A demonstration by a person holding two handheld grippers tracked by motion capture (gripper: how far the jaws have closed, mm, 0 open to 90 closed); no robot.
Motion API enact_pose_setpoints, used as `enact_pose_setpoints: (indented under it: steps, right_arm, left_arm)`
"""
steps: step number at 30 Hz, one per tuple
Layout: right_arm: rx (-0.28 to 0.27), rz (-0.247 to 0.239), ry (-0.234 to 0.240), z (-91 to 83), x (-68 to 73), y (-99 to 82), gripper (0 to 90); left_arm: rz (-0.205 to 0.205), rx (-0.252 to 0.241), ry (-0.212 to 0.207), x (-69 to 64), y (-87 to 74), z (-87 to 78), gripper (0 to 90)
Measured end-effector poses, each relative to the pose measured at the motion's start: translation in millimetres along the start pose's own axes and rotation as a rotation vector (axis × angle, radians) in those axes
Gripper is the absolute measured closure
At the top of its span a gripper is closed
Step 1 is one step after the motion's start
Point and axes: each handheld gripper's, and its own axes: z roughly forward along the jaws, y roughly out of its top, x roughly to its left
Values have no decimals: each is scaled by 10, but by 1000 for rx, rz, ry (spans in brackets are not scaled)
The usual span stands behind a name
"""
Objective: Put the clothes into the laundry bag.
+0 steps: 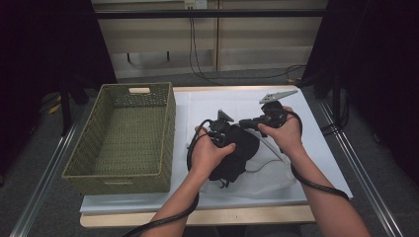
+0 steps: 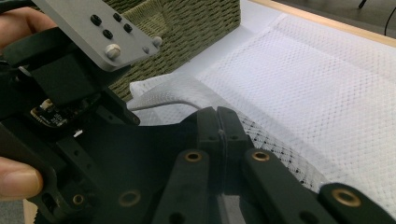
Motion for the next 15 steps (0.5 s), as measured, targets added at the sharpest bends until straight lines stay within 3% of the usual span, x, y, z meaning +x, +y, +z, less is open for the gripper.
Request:
enact_pose_setpoints:
  steps: [8,10,11,12,13,15]
  right_arm:
    - [-6,2,-4,-25,-6,-3,900]
    - [-8,3,-3,-29,-3,-7,900]
    - [-8,0,-3,-37,-3,-14,900]
    - [-9,0,-1,-40,-4,-18,900]
    - [-10,2,-1,-45,-3,-22,900]
    - [-10,2,-2,-50,-5,-27,900]
  left_arm:
    - [6,-9,6,-2,21,25,606]
    - [-5,-14,7,-2,26,44,606]
    - [-51,-47,22,-28,25,73,606]
    - [-62,-57,18,-31,24,83,606]
    - [0,-7,20,19,29,48,606]
    - [-23,-22,33,6,29,59,606]
